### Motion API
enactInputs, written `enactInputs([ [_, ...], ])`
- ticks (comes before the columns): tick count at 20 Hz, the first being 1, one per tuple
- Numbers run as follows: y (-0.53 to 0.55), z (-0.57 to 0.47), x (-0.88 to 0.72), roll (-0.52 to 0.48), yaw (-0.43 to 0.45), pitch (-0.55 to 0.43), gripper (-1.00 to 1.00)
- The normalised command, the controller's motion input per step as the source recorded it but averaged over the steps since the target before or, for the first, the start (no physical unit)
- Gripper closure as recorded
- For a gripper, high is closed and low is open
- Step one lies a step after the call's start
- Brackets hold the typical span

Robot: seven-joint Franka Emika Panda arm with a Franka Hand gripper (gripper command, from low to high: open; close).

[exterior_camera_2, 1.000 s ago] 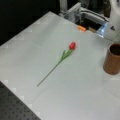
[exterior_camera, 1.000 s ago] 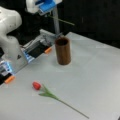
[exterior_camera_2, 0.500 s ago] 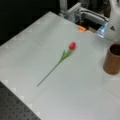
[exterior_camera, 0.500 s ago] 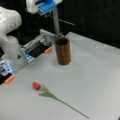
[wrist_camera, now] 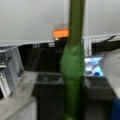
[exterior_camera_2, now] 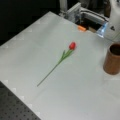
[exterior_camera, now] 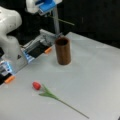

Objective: Flower insertion into a vase

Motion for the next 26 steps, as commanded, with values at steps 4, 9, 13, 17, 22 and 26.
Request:
enactInputs([
  [4, 0.09, -0.11, -0.26, 0.083, -0.103, -0.083, 1.00],
  [9, 0.09, -0.11, -0.26, 0.083, -0.103, -0.083, 1.00],
  [13, 0.09, -0.11, -0.26, 0.083, -0.103, -0.083, 1.00],
  [17, 0.09, -0.11, -0.26, 0.083, -0.103, -0.083, 1.00],
  [22, 0.09, -0.11, -0.26, 0.083, -0.103, -0.083, 1.00],
  [26, 0.09, -0.11, -0.26, 0.083, -0.103, -0.083, 1.00],
])
